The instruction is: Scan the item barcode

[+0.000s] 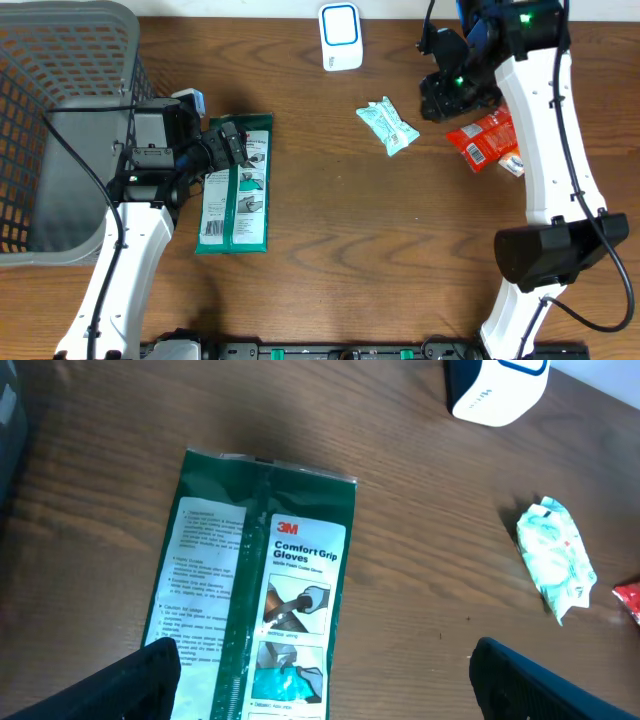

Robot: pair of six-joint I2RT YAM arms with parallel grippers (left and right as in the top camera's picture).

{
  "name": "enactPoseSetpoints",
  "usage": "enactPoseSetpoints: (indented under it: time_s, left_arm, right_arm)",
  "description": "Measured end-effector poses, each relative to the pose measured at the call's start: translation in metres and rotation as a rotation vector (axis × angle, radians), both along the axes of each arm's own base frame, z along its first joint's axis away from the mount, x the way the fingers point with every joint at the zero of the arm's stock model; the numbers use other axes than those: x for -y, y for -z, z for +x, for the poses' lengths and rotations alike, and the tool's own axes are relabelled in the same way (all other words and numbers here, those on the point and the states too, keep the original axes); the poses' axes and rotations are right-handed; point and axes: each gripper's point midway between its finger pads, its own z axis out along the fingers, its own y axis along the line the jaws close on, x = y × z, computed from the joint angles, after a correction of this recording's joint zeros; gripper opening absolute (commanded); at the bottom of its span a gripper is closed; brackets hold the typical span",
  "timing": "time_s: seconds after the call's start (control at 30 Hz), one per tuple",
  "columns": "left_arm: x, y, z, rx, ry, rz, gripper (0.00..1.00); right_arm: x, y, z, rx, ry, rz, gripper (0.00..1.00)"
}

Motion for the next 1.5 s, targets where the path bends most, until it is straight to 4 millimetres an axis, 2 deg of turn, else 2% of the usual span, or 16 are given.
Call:
enactPoseSetpoints:
  time_s: [0.1,0.23,0.33,0.43,0.57,0.73,0.9,0.97,1.17,1.27,1.33,1.5]
  left_arm:
    - [0.000,0.000,0.000,0.000,0.000,0.000,0.93]
    - [0.000,0.000,0.000,0.000,0.000,0.000,0.93]
    - [0.000,0.000,0.000,0.000,0.000,0.000,0.93]
    - [0.000,0.000,0.000,0.000,0.000,0.000,0.93]
    - [0.000,0.000,0.000,0.000,0.000,0.000,0.93]
    - [0.000,0.000,0.000,0.000,0.000,0.000,0.93]
    - [0.000,0.000,0.000,0.000,0.000,0.000,0.93]
    - [0.000,0.000,0.000,-0.001,0.000,0.000,0.93]
    - [0.000,0.000,0.000,0.000,0.000,0.000,0.93]
    - [0.000,0.000,0.000,0.000,0.000,0.000,0.93]
    - [0.000,0.000,0.000,0.000,0.000,0.000,0.93]
    - [0.000,0.000,0.000,0.000,0.000,0.000,0.93]
  right_arm:
    - [-0.003,0.020,0.016,0.029,-0.005,0.004,0.86]
    - [-0.008,0.053,0.041,0.087,-0.017,0.014,0.91]
    - [-0.015,0.089,0.063,0.162,-0.042,0.022,0.95]
    - [-0.023,0.118,0.075,0.228,-0.079,0.026,0.98]
    - [-0.041,0.153,0.079,0.299,-0.134,0.038,0.96]
    - [-0.056,0.175,0.079,0.369,-0.166,0.054,0.94]
    - [-0.055,0.193,0.076,0.402,-0.169,0.058,0.88]
    - [-0.055,0.199,0.075,0.419,-0.169,0.060,0.80]
    - [-0.050,0.209,0.068,0.400,-0.168,0.039,0.32]
    - [-0.048,0.211,0.065,0.387,-0.167,0.033,0.23]
    - [-0.047,0.211,0.065,0.387,-0.160,0.032,0.08]
    - [-0.037,0.194,0.055,0.371,-0.131,0.011,0.01]
